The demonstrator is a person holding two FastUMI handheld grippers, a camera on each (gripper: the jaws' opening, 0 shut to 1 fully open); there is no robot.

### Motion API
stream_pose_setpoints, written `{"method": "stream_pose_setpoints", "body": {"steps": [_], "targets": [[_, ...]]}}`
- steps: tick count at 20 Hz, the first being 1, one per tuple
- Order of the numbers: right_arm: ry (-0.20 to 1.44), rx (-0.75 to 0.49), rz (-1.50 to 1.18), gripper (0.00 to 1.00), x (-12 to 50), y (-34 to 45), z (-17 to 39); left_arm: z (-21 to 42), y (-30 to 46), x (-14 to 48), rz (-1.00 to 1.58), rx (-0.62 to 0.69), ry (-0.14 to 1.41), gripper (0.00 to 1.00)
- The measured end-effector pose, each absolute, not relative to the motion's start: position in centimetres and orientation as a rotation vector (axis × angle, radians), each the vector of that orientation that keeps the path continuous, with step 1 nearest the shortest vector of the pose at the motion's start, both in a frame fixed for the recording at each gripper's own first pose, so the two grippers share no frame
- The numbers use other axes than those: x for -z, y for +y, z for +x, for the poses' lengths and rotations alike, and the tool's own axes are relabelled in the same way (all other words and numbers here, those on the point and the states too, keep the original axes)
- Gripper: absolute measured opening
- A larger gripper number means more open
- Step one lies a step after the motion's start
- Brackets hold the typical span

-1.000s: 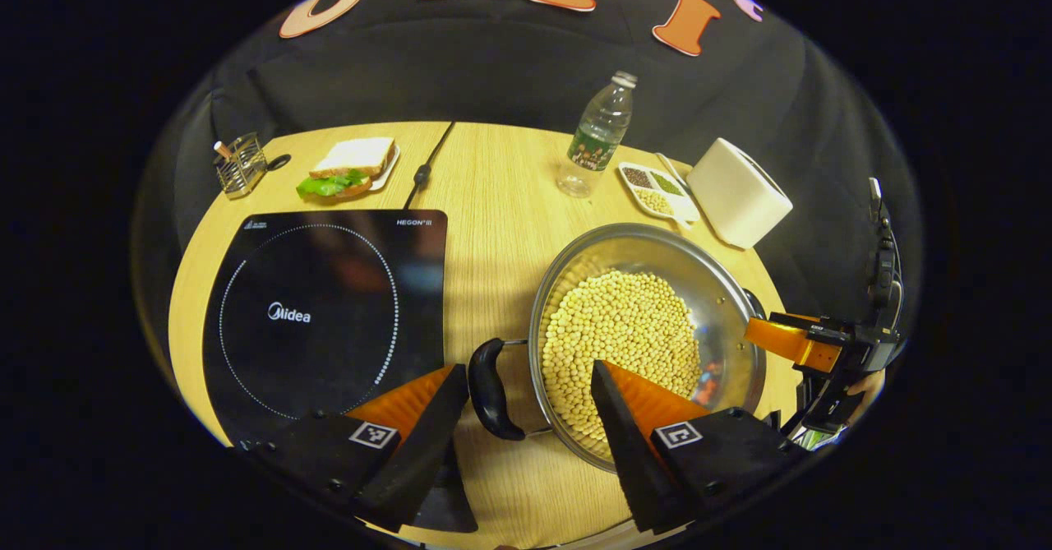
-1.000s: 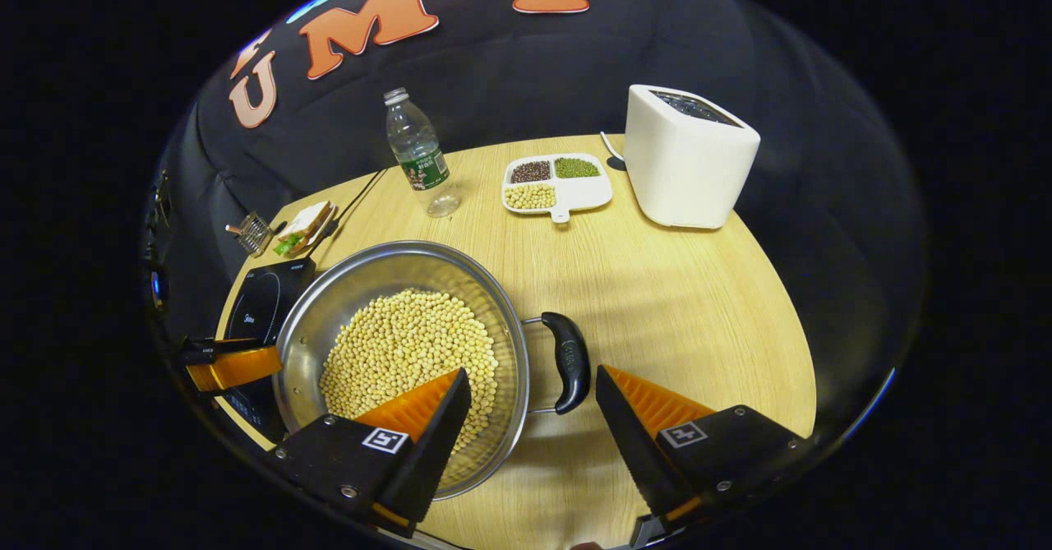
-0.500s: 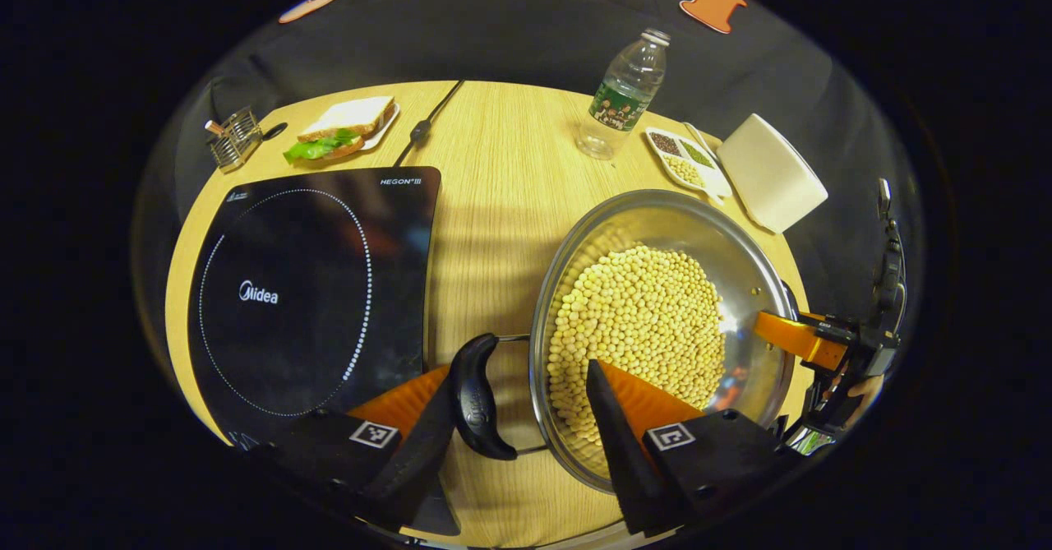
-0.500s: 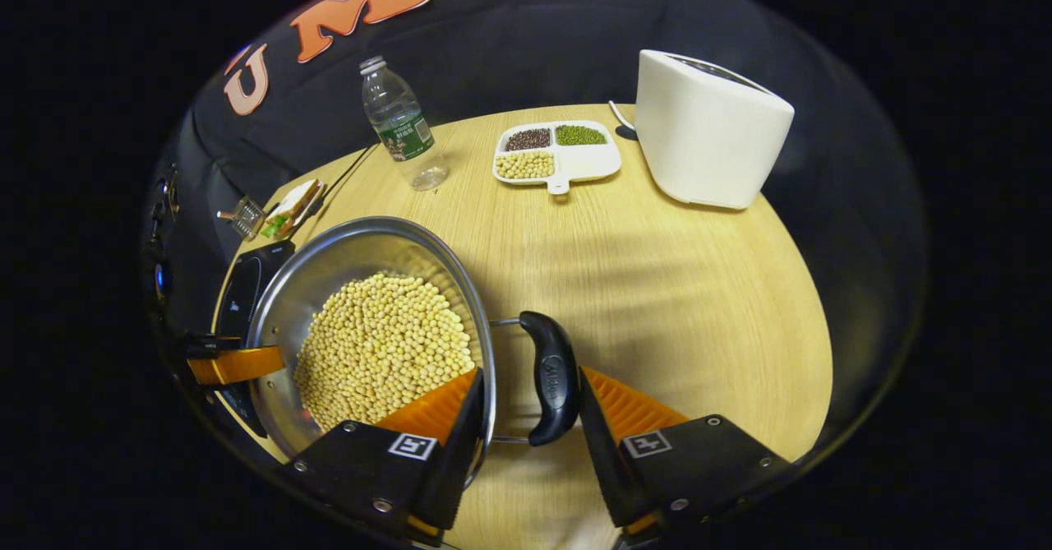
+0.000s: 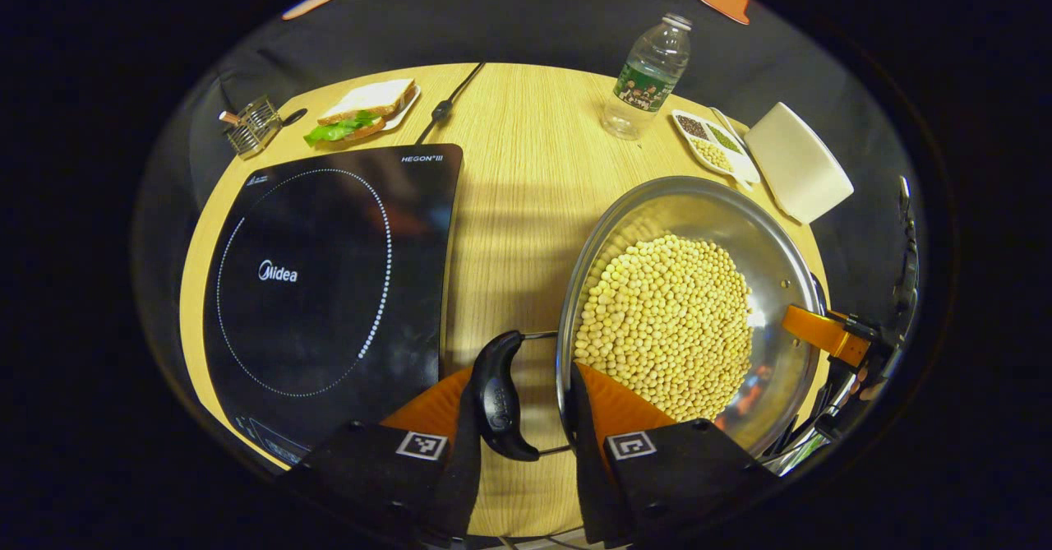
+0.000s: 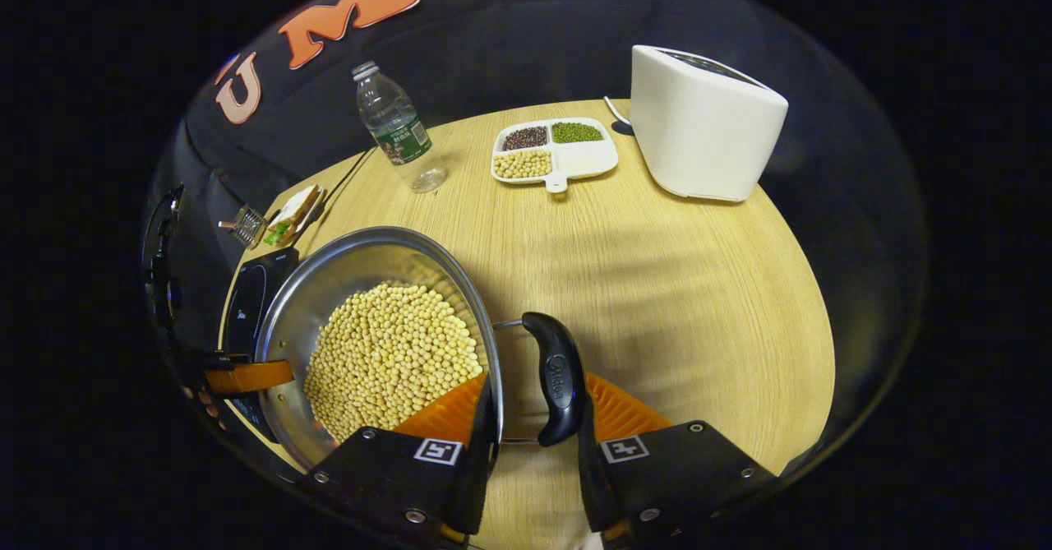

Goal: First push the handle of the pot to place it horizontally, then grasp the pot with both hands and set it on the induction cooktop.

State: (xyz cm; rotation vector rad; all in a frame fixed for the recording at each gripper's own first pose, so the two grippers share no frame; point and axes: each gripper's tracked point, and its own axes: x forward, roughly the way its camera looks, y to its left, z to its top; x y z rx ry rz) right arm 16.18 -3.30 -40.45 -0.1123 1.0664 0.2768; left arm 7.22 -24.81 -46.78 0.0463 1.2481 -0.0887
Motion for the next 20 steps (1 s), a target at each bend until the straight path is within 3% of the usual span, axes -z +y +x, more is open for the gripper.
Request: {"method": "stream_pose_setpoints", "body": {"steps": [13,20], "targets": [[0.973,-0.371,-0.109,0.47,34.3,6.3,15.4,9.0,-17.8,38.2,-0.005,0.054,1.135,0.57],[0.957,-0.362,-0.104,0.47,34.2,14.9,12.2,10.1,-8.1,36.2,-0.02,0.07,1.137,0.56]]}}
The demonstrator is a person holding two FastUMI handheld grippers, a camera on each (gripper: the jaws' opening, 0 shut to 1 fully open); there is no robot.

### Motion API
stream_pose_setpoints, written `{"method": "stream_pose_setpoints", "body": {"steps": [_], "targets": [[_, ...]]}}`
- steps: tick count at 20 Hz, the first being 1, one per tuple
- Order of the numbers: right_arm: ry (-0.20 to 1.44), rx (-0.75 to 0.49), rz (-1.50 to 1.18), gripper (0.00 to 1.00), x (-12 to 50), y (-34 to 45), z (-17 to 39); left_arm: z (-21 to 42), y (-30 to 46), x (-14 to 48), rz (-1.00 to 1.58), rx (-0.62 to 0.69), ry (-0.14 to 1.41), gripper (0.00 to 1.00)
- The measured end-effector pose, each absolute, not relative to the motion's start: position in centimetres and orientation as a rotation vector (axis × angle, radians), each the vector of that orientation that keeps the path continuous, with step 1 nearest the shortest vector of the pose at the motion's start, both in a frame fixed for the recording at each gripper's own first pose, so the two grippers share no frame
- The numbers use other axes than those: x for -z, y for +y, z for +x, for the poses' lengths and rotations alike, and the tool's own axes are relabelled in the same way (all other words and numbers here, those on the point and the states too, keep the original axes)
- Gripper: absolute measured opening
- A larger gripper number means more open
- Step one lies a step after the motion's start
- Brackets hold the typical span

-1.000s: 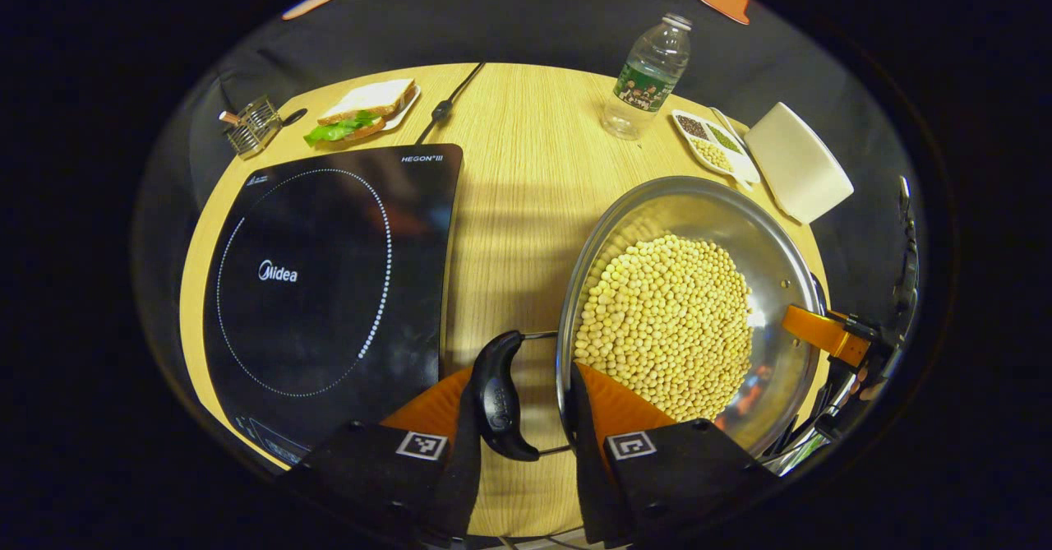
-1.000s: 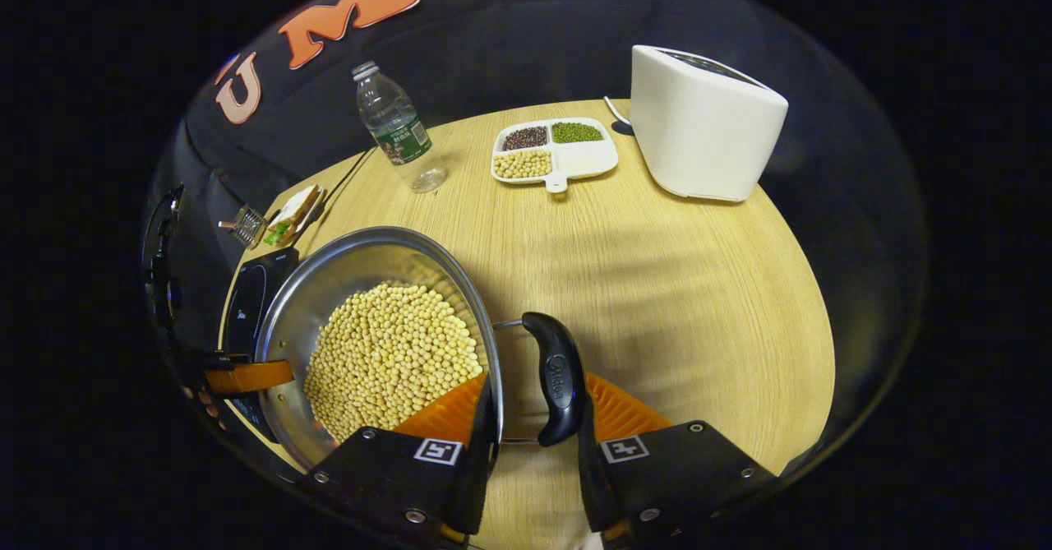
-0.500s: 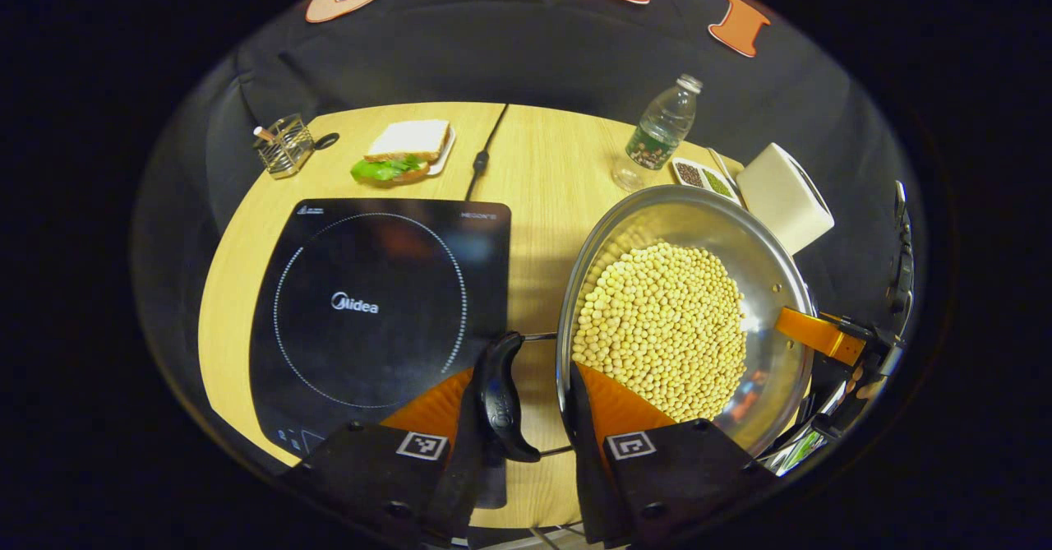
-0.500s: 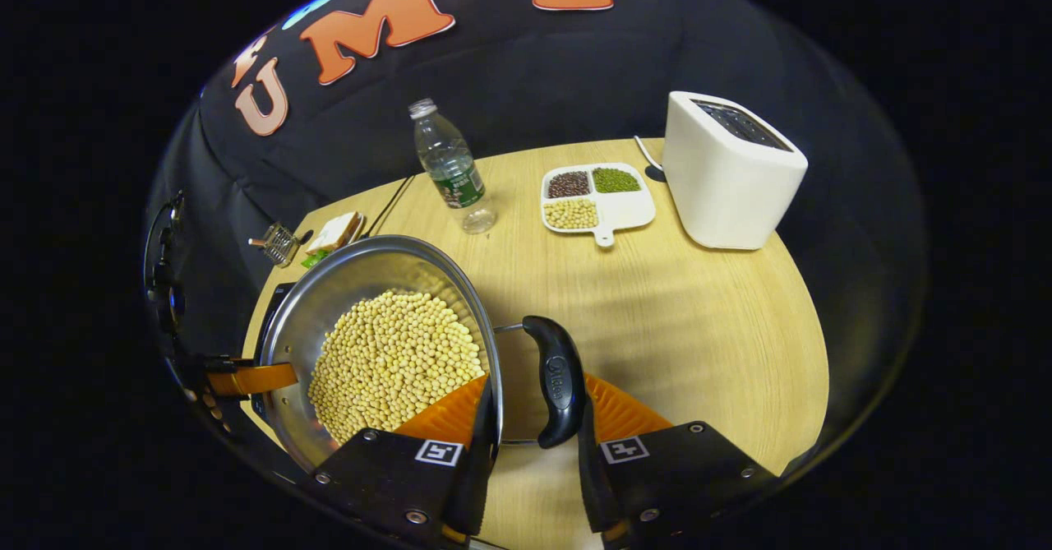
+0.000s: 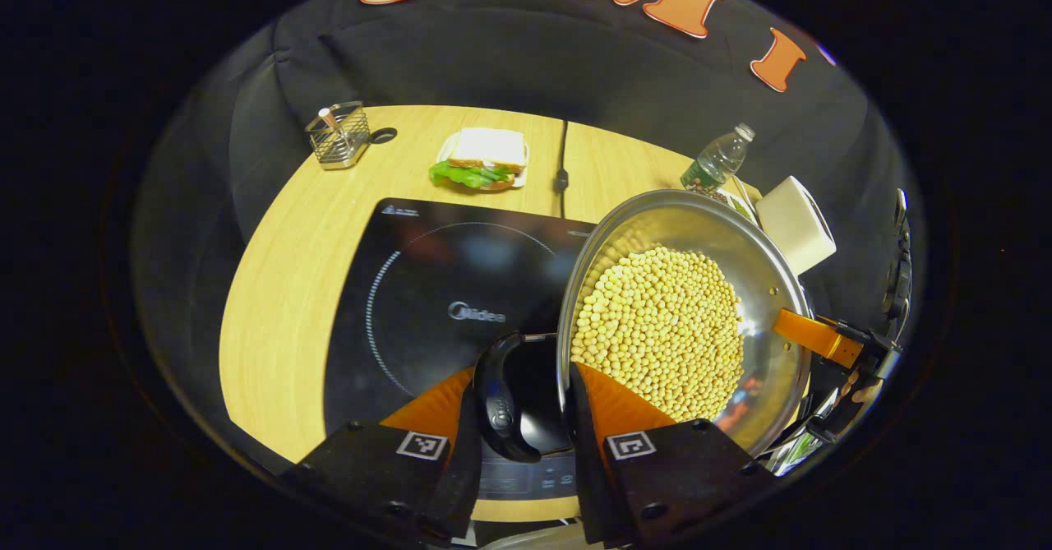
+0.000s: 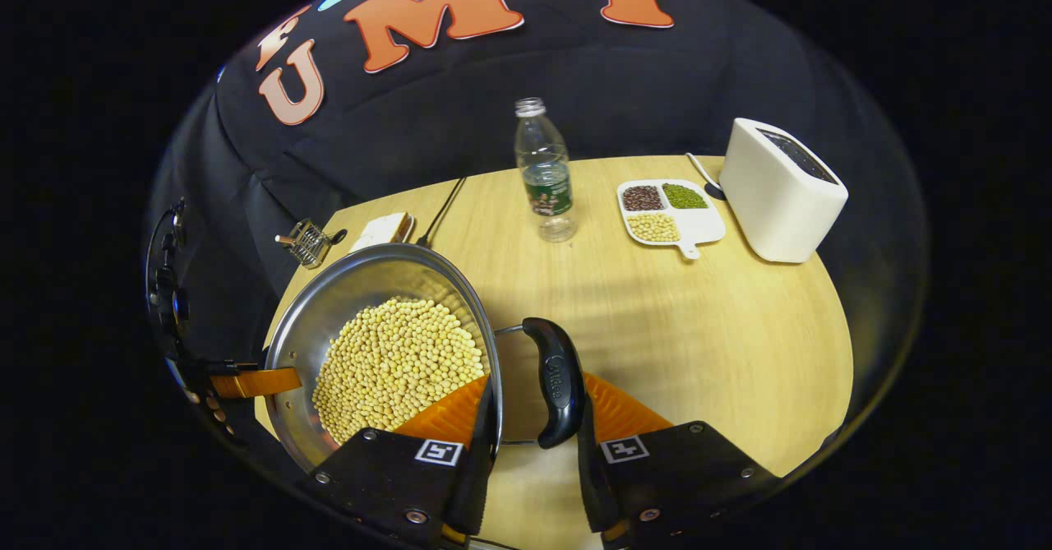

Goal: First push the handle of the pot to place it horizontally, then grasp the pot with both hands and set it on the induction cooktop.

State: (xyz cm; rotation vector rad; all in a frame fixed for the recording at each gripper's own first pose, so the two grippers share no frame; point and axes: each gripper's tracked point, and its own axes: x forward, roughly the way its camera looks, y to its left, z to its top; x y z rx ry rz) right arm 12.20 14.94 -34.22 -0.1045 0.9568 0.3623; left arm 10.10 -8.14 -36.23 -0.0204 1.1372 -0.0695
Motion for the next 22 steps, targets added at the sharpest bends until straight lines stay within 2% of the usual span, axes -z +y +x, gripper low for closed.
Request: {"method": "stream_pose_setpoints", "body": {"steps": [2,3,4,6,7,8,9,11,12,13,18,22], "targets": [[0.957,-0.352,-0.095,0.42,34.6,17.6,11.0,10.6,-5.4,35.9,-0.01,0.079,1.142,0.57],[0.955,-0.347,-0.095,0.42,34.8,19.0,10.5,10.9,-3.8,35.6,-0.005,0.084,1.143,0.57],[0.952,-0.344,-0.093,0.47,35.0,20.2,10.0,11.3,-2.3,35.5,-0.002,0.087,1.147,0.56],[0.952,-0.339,-0.089,0.47,35.6,22.5,9.3,11.8,0.3,35.4,0.004,0.094,1.146,0.57],[0.952,-0.338,-0.088,0.42,35.9,23.6,9.1,12.0,1.5,35.5,0.006,0.097,1.145,0.57],[0.953,-0.335,-0.087,0.42,36.1,24.6,8.7,12.2,2.7,35.4,0.005,0.098,1.145,0.56],[0.956,-0.333,-0.086,0.47,36.4,25.5,8.3,12.4,3.7,35.5,0.0,0.097,1.149,0.57],[0.966,-0.327,-0.09,0.47,37.2,27.1,7.6,12.6,5.6,36.1,-0.005,0.096,1.156,0.57],[0.976,-0.326,-0.094,0.42,37.6,27.8,7.2,12.7,6.3,36.3,-0.004,0.097,1.163,0.57],[0.983,-0.322,-0.095,0.47,38.0,28.4,7.0,12.6,6.9,36.7,-0.008,0.096,1.166,0.57],[0.987,-0.299,-0.103,0.47,38.8,29.4,6.6,12.9,7.8,37.2,-0.027,0.108,1.163,0.56],[0.95,-0.291,-0.105,0.59,38.1,29.3,6.9,13.8,8.1,35.8,-0.004,0.092,1.095,0.63]]}}
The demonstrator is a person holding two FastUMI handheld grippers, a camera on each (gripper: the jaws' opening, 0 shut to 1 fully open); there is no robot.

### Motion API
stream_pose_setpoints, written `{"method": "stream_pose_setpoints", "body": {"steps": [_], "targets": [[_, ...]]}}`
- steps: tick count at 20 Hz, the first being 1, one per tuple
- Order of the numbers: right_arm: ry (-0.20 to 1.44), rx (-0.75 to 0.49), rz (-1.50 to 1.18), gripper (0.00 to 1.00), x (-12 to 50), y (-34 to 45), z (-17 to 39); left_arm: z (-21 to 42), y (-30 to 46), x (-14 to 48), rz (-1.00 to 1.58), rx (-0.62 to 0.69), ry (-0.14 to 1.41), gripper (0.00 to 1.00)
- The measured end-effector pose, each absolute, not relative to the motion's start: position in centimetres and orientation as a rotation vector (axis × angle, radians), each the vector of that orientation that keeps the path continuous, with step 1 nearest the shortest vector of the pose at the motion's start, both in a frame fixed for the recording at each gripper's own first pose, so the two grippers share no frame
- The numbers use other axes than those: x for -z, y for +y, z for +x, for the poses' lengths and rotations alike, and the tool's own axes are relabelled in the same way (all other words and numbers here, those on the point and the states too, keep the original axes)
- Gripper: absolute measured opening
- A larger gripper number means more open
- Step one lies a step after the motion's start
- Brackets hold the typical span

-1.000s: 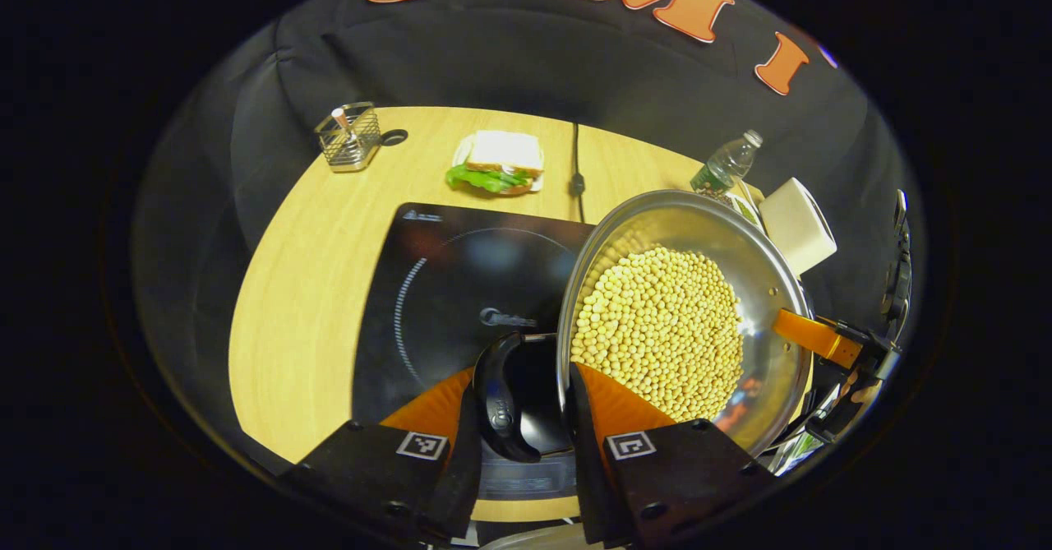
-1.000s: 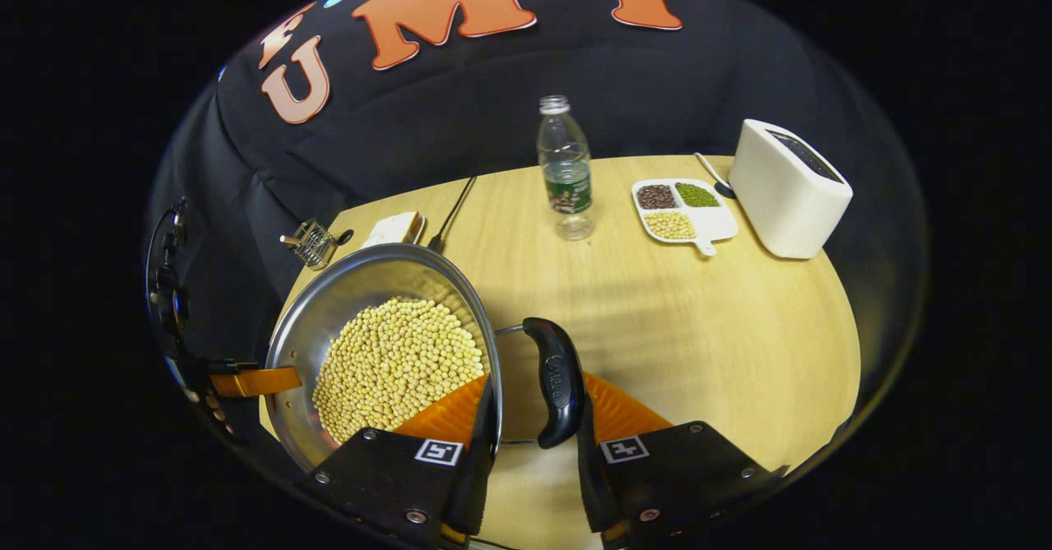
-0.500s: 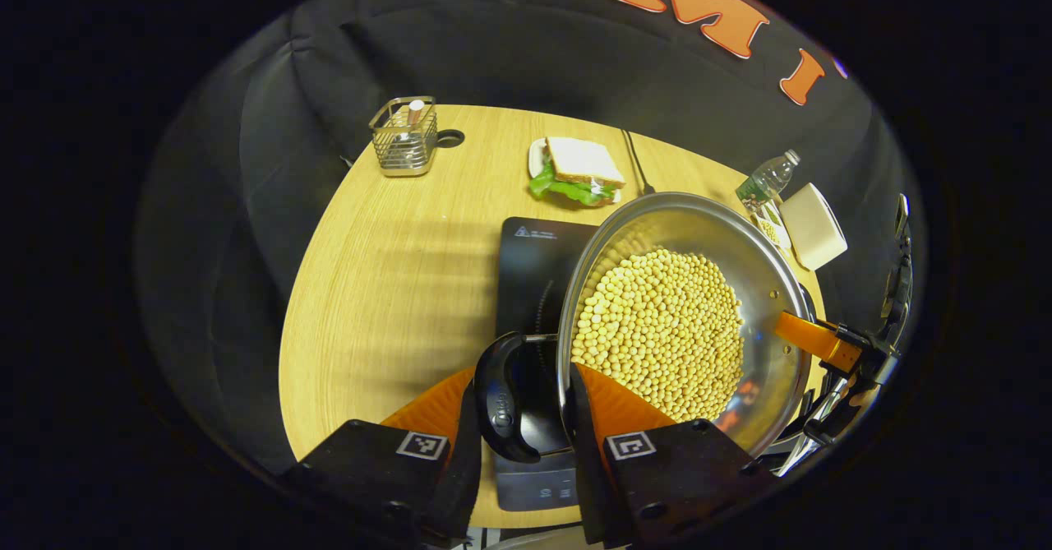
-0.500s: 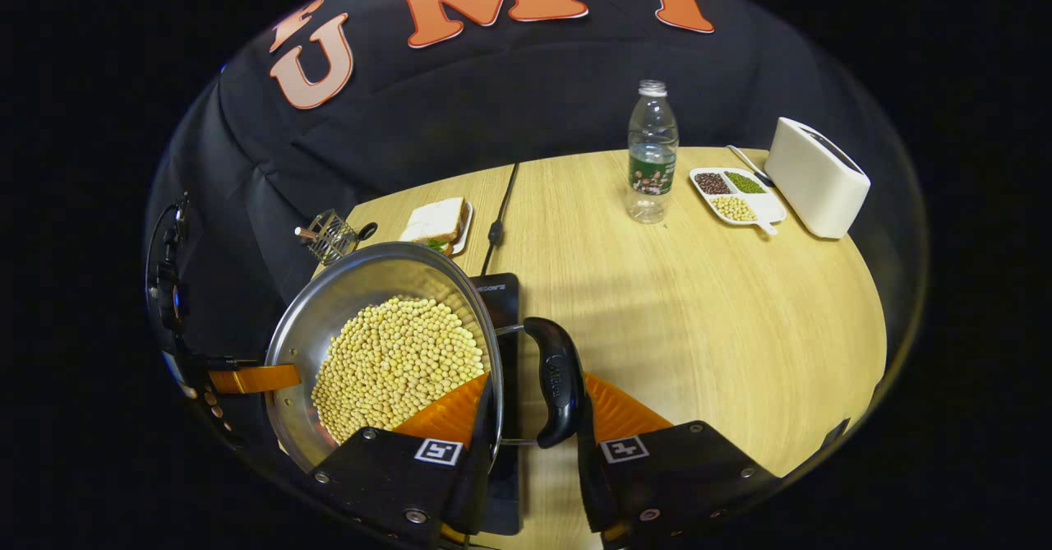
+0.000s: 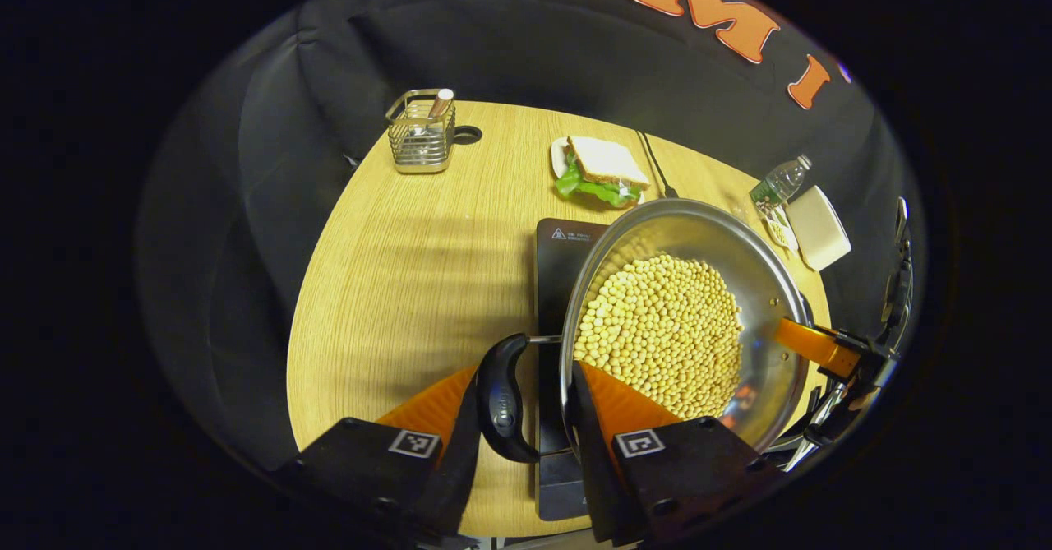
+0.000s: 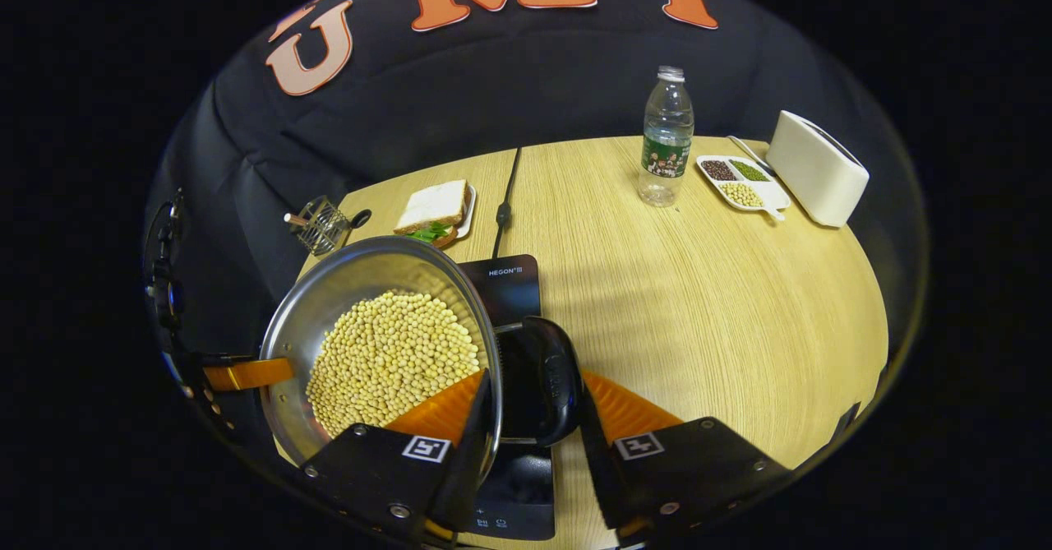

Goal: First push the handle of the pot to place it horizontally, then grasp the pot with both hands and set it on the induction cooktop.

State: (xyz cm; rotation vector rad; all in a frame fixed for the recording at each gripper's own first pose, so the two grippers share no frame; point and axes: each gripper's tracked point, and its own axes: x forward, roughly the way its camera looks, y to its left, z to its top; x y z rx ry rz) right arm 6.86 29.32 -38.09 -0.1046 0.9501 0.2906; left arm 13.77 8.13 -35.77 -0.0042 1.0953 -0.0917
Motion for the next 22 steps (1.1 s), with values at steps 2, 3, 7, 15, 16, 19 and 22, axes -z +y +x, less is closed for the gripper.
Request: {"method": "stream_pose_setpoints", "body": {"steps": [2,3,7,15,16,19,22], "targets": [[0.905,-0.301,-0.105,0.71,36.1,29.3,7.5,14.6,8.7,34.2,0.017,0.073,1.046,0.87],[0.881,-0.306,-0.107,0.83,34.9,29.2,8.0,15.2,8.7,32.8,0.014,0.062,1.017,1.0],[0.712,-0.311,-0.107,0.95,26.7,29.0,11.2,17.9,9.1,24.5,-0.023,0.066,0.854,0.98],[0.345,-0.369,-0.167,0.94,5.6,29.2,13.2,21.1,10.5,-2.2,-0.007,0.073,0.337,0.98],[0.302,-0.379,-0.173,0.95,3.2,29.1,12.8,21.0,10.6,-5.2,-0.018,0.082,0.284,0.97],[0.17,-0.376,-0.208,0.95,-3.7,28.1,11.3,20.1,12.8,-15.4,0.014,0.065,0.124,0.97],[0.086,-0.376,-0.189,0.94,-9.1,27.7,9.0,17.5,14.7,-21.5,0.098,-0.019,0.027,0.97]]}}
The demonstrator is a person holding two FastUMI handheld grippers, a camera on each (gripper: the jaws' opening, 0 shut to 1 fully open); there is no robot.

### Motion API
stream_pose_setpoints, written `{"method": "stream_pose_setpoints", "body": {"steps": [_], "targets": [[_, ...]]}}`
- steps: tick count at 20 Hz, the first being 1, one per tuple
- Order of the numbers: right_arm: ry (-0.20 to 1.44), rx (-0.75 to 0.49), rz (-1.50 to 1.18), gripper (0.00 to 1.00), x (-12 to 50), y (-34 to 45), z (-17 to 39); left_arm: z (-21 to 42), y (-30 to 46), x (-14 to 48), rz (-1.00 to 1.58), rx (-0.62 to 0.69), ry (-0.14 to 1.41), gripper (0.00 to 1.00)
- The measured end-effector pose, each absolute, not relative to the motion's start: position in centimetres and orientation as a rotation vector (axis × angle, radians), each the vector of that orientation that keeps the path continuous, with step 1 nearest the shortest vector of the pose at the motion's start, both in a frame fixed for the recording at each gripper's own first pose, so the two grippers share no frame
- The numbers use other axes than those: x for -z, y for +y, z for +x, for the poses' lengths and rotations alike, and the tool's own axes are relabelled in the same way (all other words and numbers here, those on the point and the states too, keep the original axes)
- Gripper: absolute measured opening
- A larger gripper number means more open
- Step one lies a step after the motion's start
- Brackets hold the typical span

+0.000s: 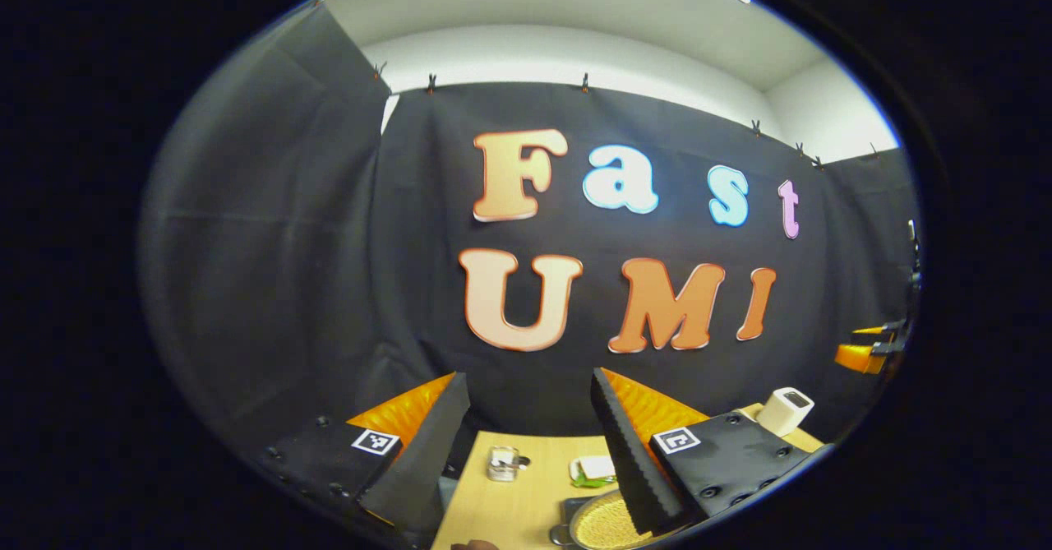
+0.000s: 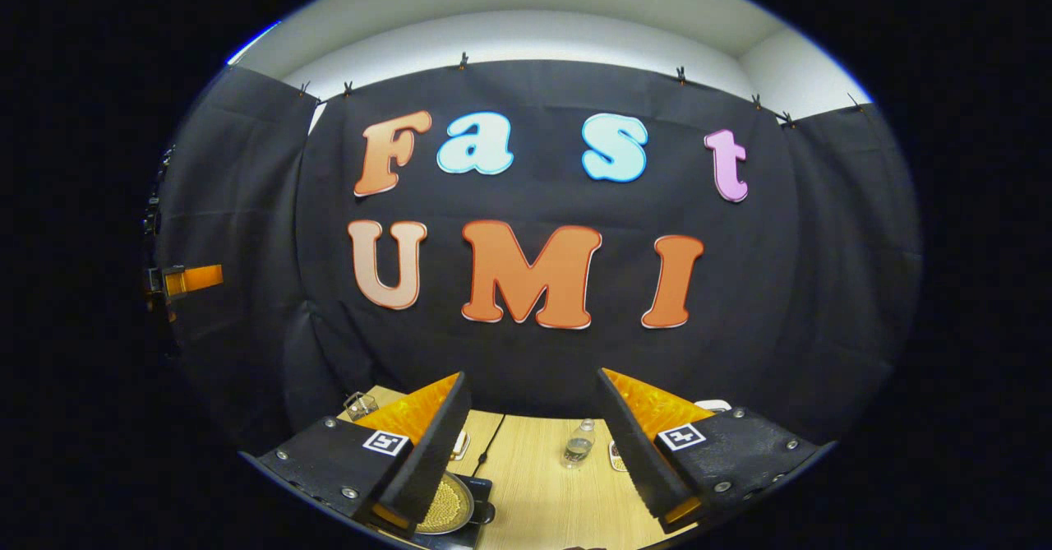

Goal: First push the handle of the pot to place it horizontally, then grasp the pot with both hands and set it on the induction cooktop.

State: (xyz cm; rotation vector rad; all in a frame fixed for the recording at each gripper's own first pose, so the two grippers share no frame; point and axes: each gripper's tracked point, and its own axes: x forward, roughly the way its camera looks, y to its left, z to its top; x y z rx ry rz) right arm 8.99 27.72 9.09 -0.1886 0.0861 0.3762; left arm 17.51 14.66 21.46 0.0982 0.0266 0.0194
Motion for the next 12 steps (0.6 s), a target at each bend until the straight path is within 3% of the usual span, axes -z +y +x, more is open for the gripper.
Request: {"method": "stream_pose_setpoints", "body": {"steps": [6,12], "targets": [[-0.049,-0.324,-0.147,0.94,-15.9,25.0,5.9,13.3,14.5,-26.3,0.135,-0.034,-0.074,0.96],[-0.096,-0.303,-0.141,0.94,-16.8,23.9,4.3,13.0,14.3,-25.4,0.107,-0.022,-0.075,0.96]]}}
